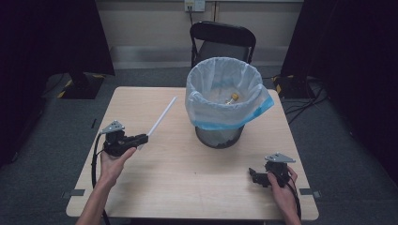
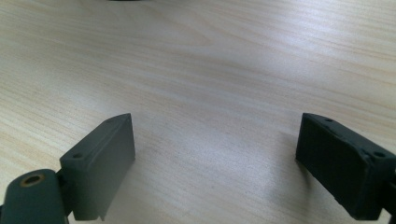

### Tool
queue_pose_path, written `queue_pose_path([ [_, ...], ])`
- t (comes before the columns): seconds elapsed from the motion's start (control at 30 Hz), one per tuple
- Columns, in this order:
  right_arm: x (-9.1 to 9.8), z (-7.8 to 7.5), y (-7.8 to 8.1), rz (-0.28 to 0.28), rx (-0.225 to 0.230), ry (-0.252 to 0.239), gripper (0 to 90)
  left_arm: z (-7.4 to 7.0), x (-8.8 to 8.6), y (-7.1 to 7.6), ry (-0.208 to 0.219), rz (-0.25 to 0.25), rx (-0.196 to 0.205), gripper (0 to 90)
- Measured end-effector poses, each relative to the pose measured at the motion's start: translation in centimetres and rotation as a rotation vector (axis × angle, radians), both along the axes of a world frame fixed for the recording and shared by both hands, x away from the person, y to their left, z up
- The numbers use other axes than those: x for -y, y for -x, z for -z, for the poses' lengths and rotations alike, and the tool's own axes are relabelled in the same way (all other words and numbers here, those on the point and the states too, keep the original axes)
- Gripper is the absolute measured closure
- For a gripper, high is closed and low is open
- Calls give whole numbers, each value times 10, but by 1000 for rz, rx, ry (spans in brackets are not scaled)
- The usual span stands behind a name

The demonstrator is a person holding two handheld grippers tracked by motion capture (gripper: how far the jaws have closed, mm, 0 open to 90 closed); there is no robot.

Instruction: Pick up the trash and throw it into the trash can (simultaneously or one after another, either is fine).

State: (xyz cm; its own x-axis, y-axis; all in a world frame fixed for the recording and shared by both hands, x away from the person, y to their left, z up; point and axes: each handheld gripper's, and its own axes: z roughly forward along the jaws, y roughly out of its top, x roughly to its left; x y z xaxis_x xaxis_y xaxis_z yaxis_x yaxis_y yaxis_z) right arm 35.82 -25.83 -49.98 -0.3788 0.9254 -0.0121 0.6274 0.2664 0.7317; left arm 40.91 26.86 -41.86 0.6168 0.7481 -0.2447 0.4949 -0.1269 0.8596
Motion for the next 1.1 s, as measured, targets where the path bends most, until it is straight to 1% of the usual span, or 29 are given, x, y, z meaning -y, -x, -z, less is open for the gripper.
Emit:
queue_pose_path([
  [0.1,0,0,0,0,0,0,108,-7,1,-2,17,1,17,807],
  [0.17,0,0,0,0,0,0,108,-11,1,-3,18,1,22,807],
  [0.3,0,0,0,0,0,0,108,-19,4,-6,36,10,43,807],
  [0.37,0,0,0,0,0,0,108,-23,4,-7,34,12,51,807],
  [0.47,0,0,0,0,0,0,108,-29,4,-8,62,13,63,807],
  [0.53,0,0,0,0,0,0,108,-34,2,-9,99,14,73,807],
  [0.57,0,0,0,0,0,0,108,-37,2,-9,100,13,80,807],
  [0.63,0,0,0,0,0,0,108,-44,4,-10,87,15,94,807],
  [0.8,0,0,0,0,0,0,108,-60,4,-14,130,15,133,807],
  [0.93,0,0,0,0,0,0,108,-72,10,-16,126,27,159,807],
  [1.03,0,0,0,0,0,0,108,-79,15,-18,155,40,173,807],
  [1.1,0,0,0,0,0,0,108,-85,18,-19,156,50,186,807],
])
